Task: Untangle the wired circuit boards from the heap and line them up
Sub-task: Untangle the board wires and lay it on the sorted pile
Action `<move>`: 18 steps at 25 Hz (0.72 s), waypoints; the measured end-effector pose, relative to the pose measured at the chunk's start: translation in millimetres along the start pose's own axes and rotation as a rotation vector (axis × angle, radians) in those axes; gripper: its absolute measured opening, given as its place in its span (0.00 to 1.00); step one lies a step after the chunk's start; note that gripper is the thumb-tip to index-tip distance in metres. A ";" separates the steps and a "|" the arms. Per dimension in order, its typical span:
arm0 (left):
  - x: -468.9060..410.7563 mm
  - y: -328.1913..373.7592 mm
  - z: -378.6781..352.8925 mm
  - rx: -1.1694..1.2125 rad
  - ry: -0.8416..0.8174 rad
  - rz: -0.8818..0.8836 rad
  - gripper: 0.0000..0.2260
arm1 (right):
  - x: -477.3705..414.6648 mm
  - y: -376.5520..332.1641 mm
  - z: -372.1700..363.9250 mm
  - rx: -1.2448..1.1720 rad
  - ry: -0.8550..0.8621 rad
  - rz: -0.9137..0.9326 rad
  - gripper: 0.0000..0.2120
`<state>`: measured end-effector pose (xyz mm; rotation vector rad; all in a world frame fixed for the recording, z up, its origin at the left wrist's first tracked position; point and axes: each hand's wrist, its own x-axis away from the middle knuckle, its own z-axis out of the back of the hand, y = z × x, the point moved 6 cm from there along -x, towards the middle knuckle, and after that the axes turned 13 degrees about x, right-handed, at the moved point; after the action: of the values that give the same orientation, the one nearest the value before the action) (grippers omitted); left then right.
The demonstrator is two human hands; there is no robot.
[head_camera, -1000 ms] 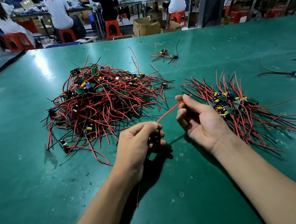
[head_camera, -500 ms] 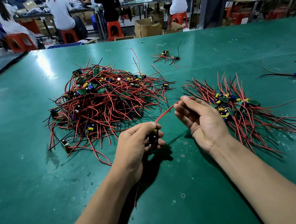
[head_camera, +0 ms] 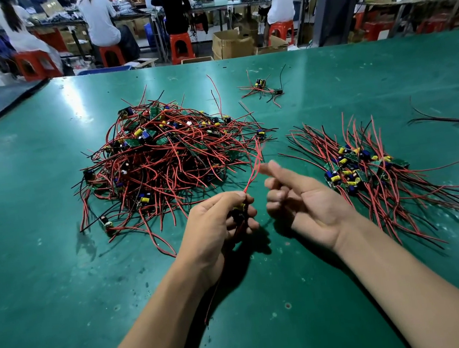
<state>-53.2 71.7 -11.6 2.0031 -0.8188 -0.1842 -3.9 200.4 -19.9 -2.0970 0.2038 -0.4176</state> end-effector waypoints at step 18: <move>-3.2 -6.6 -1.2 -0.156 -0.005 -0.103 0.10 | 1.8 0.2 6.8 0.489 0.175 0.132 0.08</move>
<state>-52.0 76.8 -16.9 1.8992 -0.6835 -0.3041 0.3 205.0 -22.9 -1.5595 0.3068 -0.5135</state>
